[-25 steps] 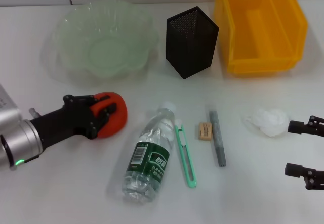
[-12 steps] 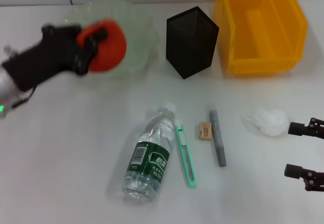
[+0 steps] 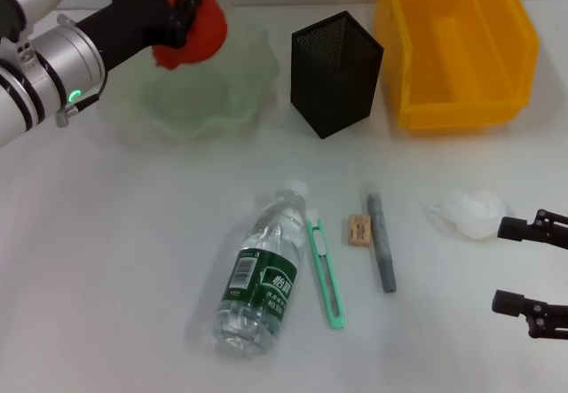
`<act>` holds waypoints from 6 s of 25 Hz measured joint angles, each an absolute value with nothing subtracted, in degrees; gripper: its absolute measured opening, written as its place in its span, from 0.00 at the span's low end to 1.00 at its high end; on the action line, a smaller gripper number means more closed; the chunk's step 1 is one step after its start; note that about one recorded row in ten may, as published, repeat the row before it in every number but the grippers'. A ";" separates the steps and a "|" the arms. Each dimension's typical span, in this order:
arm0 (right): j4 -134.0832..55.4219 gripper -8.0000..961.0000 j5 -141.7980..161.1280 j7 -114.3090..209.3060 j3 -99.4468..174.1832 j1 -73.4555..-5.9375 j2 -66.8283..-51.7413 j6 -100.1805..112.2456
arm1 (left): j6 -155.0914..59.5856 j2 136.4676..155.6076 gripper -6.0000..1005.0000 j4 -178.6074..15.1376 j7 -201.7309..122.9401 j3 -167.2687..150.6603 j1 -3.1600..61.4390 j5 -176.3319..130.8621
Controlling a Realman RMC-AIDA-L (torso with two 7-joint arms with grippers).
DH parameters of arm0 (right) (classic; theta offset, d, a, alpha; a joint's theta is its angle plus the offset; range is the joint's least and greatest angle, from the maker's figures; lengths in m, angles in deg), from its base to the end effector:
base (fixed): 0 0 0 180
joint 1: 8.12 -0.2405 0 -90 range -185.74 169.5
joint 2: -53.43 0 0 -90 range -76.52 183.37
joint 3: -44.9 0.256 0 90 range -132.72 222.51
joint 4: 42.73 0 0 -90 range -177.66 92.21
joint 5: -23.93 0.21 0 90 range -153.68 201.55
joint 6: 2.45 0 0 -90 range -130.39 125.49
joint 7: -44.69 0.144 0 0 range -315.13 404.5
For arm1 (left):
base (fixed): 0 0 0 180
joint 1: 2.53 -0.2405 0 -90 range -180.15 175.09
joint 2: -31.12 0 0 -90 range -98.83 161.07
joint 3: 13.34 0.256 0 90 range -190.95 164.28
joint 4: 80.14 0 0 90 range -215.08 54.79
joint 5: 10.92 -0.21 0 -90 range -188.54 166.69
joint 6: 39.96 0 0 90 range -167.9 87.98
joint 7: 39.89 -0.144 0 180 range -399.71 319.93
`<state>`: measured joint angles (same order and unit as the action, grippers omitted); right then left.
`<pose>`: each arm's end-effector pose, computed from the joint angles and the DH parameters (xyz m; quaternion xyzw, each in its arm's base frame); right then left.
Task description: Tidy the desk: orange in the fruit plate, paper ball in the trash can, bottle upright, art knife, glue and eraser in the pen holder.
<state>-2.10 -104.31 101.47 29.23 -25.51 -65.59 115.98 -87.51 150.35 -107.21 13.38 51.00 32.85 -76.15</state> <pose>0.3166 0.2088 0.0434 -0.9313 0.1303 0.3156 0.1268 -0.2408 0.4206 -0.0163 -0.8547 -0.1880 -0.2566 0.4102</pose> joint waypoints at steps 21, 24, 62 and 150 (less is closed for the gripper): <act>30.22 0.85 -94.85 136.61 34.21 -25.72 -65.69 119.90 | -117.69 149.49 0.78 -108.50 9.83 52.85 16.17 -81.53; 44.13 0.85 -98.86 153.91 26.83 -27.96 -65.49 116.40 | -117.79 149.61 0.86 -108.41 9.78 52.82 15.14 -81.50; 22.83 0.73 -127.25 182.68 -22.60 -41.92 -65.76 85.40 | -115.35 149.77 0.85 -104.02 7.18 52.41 16.33 -81.06; 4.88 0.88 -68.79 113.83 -4.24 -11.87 -65.75 85.38 | -96.06 150.22 0.78 -159.28 124.30 90.01 19.83 -147.77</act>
<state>4.88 -68.79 113.83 -4.24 -11.87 -65.75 85.38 -96.06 150.22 -159.28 124.30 90.01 19.83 -147.77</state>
